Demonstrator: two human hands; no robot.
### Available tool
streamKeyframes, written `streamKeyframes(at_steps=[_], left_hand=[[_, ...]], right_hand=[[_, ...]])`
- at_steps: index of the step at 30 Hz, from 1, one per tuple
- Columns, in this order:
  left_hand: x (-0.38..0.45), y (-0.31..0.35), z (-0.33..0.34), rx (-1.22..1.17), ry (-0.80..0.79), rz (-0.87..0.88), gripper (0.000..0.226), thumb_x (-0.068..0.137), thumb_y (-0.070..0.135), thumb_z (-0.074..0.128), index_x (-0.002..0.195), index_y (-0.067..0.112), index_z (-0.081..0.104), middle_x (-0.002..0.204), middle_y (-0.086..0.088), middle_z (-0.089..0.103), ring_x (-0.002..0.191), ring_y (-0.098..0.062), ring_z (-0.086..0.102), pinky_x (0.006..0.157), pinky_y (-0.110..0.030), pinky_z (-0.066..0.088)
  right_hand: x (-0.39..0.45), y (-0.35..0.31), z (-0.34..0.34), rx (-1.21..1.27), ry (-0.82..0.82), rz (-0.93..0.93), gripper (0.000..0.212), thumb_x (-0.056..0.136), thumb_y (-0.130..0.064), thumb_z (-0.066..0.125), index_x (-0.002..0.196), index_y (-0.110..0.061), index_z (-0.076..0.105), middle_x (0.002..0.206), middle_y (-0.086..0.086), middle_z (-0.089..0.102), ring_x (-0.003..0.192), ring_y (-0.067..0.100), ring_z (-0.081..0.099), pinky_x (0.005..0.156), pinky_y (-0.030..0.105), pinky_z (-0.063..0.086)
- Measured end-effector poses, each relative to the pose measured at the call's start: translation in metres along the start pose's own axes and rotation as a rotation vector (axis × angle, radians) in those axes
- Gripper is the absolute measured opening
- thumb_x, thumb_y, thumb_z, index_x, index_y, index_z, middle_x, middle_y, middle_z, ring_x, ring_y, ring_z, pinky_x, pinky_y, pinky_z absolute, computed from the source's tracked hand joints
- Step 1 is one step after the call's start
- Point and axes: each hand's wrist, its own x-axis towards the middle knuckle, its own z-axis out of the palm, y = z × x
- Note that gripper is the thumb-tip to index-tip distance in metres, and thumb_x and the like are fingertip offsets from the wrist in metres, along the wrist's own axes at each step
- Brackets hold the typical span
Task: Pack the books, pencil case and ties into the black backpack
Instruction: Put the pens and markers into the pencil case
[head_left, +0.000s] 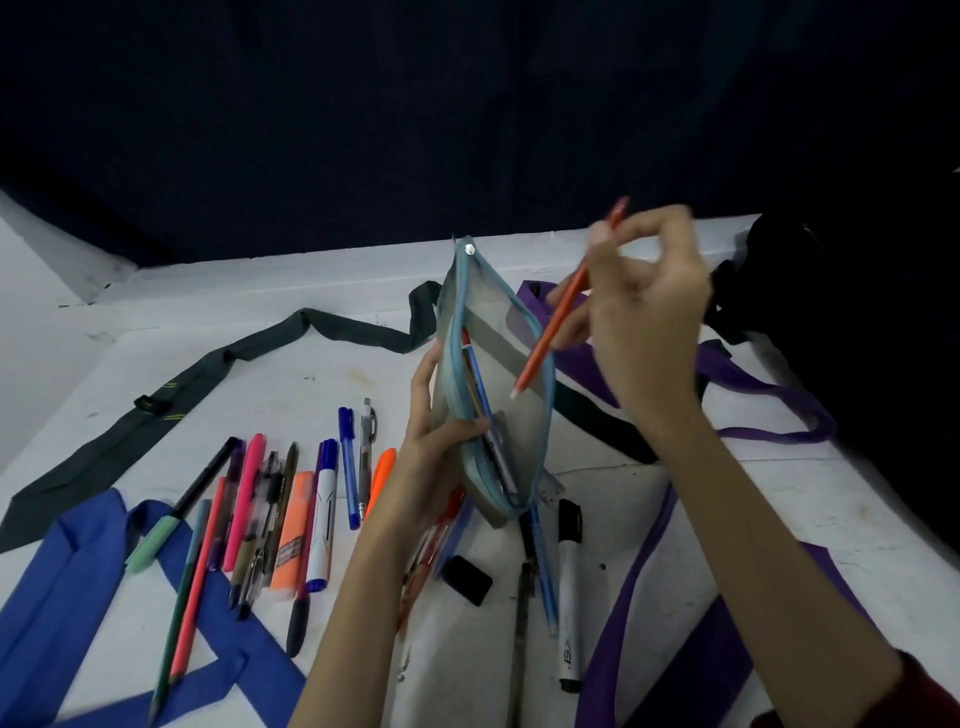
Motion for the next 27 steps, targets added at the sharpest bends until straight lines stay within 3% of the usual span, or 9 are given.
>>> streamKeyframes(at_steps=[3, 5, 7, 11, 14, 17, 19, 23, 27], left_hand=[[-0.003, -0.001, 0.001, 0.043, -0.013, 0.02, 0.087, 0.07, 0.007, 0.063, 0.142, 0.04, 0.025, 0.131, -0.01, 0.046, 0.104, -0.025, 0.063, 0.082, -0.036, 0.054], [-0.005, 0.0, -0.001, -0.013, -0.024, 0.017, 0.088, 0.069, 0.008, 0.065, 0.142, 0.037, 0.026, 0.129, -0.015, 0.047, 0.104, -0.027, 0.064, 0.081, -0.037, 0.054], [-0.006, 0.002, -0.004, -0.062, -0.017, 0.0, 0.089, 0.066, 0.012, 0.068, 0.142, 0.037, 0.028, 0.127, -0.019, 0.05, 0.107, -0.033, 0.06, 0.083, -0.042, 0.054], [-0.009, 0.008, -0.011, -0.052, 0.004, 0.013, 0.088, 0.068, 0.007, 0.066, 0.141, 0.039, 0.029, 0.116, -0.011, 0.054, 0.096, -0.027, 0.062, 0.078, -0.043, 0.056], [-0.009, 0.013, -0.016, -0.066, 0.046, 0.017, 0.083, 0.071, 0.001, 0.057, 0.139, 0.042, 0.032, 0.12, -0.01, 0.051, 0.099, -0.031, 0.06, 0.076, -0.044, 0.055], [-0.008, 0.015, -0.021, -0.087, 0.074, 0.006, 0.085, 0.069, 0.0, 0.059, 0.138, 0.042, 0.035, 0.131, -0.016, 0.045, 0.113, -0.045, 0.05, 0.075, -0.042, 0.057], [-0.008, 0.015, -0.023, -0.106, 0.081, 0.005, 0.087, 0.067, 0.0, 0.061, 0.14, 0.039, 0.034, 0.138, -0.018, 0.041, 0.114, -0.042, 0.049, 0.073, -0.039, 0.057], [-0.009, 0.014, -0.025, -0.128, 0.085, 0.012, 0.086, 0.068, 0.0, 0.06, 0.141, 0.037, 0.033, 0.138, -0.017, 0.041, 0.113, -0.041, 0.048, 0.078, -0.041, 0.056], [-0.01, 0.016, -0.026, -0.121, 0.067, 0.003, 0.092, 0.061, 0.008, 0.068, 0.14, 0.037, 0.034, 0.127, -0.012, 0.048, 0.11, -0.039, 0.05, 0.081, -0.043, 0.053]], right_hand=[[-0.009, 0.006, 0.013, -0.081, -0.139, 0.001, 0.013, 0.097, -0.016, 0.051, 0.093, -0.006, 0.044, 0.058, 0.016, 0.061, 0.043, 0.021, 0.06, 0.039, 0.029, 0.05], [-0.012, 0.013, 0.018, -0.204, -0.264, 0.088, 0.022, 0.094, -0.028, 0.055, 0.094, -0.007, 0.048, 0.064, 0.016, 0.064, 0.055, 0.027, 0.064, 0.046, 0.039, 0.054], [-0.013, 0.016, 0.018, -0.347, -0.359, 0.143, 0.03, 0.091, -0.04, 0.057, 0.1, -0.011, 0.053, 0.068, 0.01, 0.065, 0.067, 0.027, 0.066, 0.055, 0.038, 0.055], [-0.011, 0.011, 0.008, -0.318, -0.158, 0.004, 0.025, 0.093, -0.029, 0.058, 0.097, -0.005, 0.061, 0.059, 0.006, 0.066, 0.042, 0.012, 0.06, 0.059, 0.022, 0.05], [-0.013, 0.026, -0.004, -0.384, -0.076, 0.047, 0.018, 0.091, -0.024, 0.059, 0.082, -0.008, 0.06, 0.059, 0.007, 0.066, 0.041, 0.02, 0.057, 0.057, 0.038, 0.052], [-0.033, 0.054, -0.01, -0.61, -0.412, 0.303, 0.018, 0.09, -0.022, 0.062, 0.085, -0.006, 0.065, 0.066, 0.007, 0.068, 0.052, 0.022, 0.062, 0.058, 0.04, 0.057], [-0.046, 0.067, -0.01, -0.735, -0.61, 0.395, 0.021, 0.088, -0.026, 0.065, 0.085, -0.006, 0.067, 0.074, 0.007, 0.068, 0.067, 0.023, 0.066, 0.065, 0.036, 0.057], [-0.051, 0.075, -0.006, -0.927, -0.835, 0.503, 0.034, 0.084, -0.04, 0.067, 0.075, -0.007, 0.065, 0.071, 0.004, 0.063, 0.068, 0.018, 0.061, 0.056, 0.024, 0.045], [-0.055, 0.075, -0.003, -1.046, -0.996, 0.52, 0.044, 0.082, -0.045, 0.067, 0.061, -0.016, 0.041, 0.062, -0.002, 0.046, 0.062, 0.014, 0.05, 0.048, 0.023, 0.032]])
